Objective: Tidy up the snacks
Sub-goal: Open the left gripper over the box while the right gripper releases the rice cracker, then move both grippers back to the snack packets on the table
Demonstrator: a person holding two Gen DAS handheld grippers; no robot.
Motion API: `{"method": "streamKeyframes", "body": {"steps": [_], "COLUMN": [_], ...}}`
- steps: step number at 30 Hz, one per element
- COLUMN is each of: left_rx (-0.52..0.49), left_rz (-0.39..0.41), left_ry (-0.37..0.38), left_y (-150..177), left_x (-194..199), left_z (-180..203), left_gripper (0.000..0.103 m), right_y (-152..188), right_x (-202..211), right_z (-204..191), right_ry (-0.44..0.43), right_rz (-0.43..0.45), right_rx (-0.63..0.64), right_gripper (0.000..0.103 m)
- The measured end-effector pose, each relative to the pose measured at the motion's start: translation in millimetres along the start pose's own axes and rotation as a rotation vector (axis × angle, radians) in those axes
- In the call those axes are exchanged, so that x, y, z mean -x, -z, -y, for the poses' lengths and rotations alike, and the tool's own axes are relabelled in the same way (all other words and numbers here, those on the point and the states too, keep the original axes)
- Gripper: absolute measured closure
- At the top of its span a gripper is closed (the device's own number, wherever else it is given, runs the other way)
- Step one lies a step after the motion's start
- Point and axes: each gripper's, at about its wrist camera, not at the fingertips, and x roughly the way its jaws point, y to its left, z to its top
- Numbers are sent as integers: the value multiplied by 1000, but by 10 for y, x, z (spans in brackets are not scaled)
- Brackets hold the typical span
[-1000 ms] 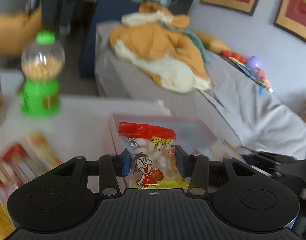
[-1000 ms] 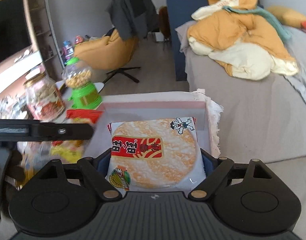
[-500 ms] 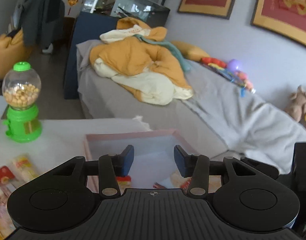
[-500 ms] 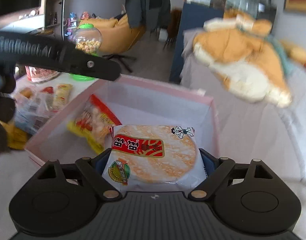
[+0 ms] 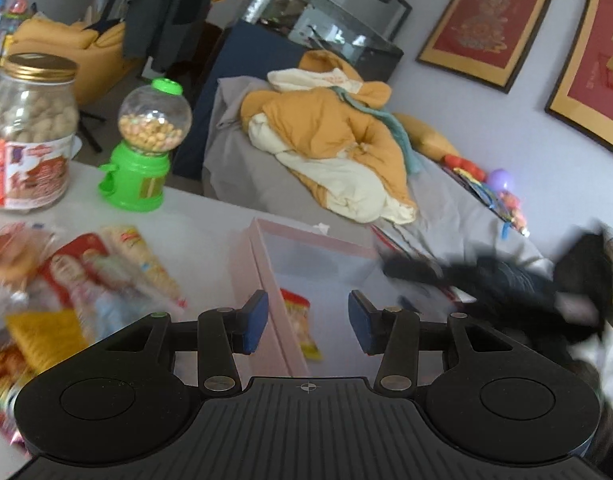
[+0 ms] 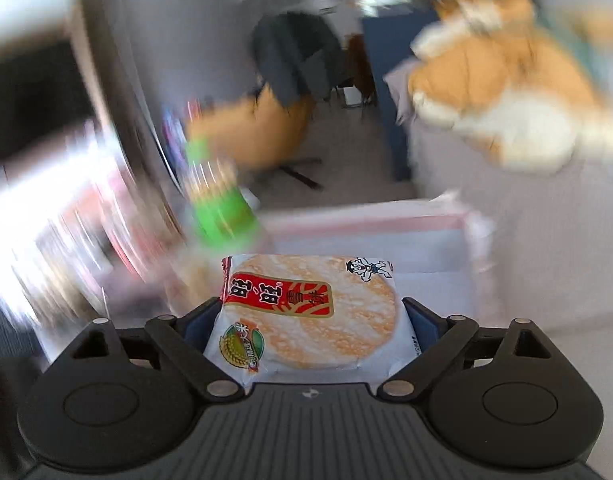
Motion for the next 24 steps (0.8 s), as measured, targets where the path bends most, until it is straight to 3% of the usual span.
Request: {"method": "streamKeyframes", "body": {"steps": [1,2,3,4,6,9,11,14,16,19,22,24], "left_rx": [-6,-15,-27,-42,-79,-89,-68,-40,-27,10,35,52], "left_rz": [-3,-12,-21,-30,-38,-45,-38,5,36,73,80,73], "left_ry": [-6,-14,-26,-41,-82,-141,-152,-179,-230,-321,-375,-377], "left_y": [48,101,137,184,275,369,402,432,422,393,353,319], "left_x": [75,140,176,220,305,387,458,622,734,853,908,916], "left_z": [-8,-32,-27,-37,-83,-209,-307,-433,-518,-684,-795,-849], "left_gripper": [53,53,53,53,53,54,54,54,54,54,54,54], "right_y": [-56,-111,-136,-116,-33,-37,-78,-23,144,480,736,863], "right_x": [-78,-233,-423,-547,-616,-459,-363,-132,78,388,521,437], "right_z": [75,85,35,-35,-134,-91,-67,-257,-384,-482,-496,-490], "right_ry": [-35,3,91,184,257,100,54,79,56,-1,-93,-79], "right_rz": [-19,-102,-203,-245,-238,-175,-143,-92,-79,-78,-128,-184], "right_rx": [-90,-106,-47,31,137,56,19,163,286,372,385,404], "right_gripper": [4,4,8,11,11,11,11,11,11,11,11,11]}}
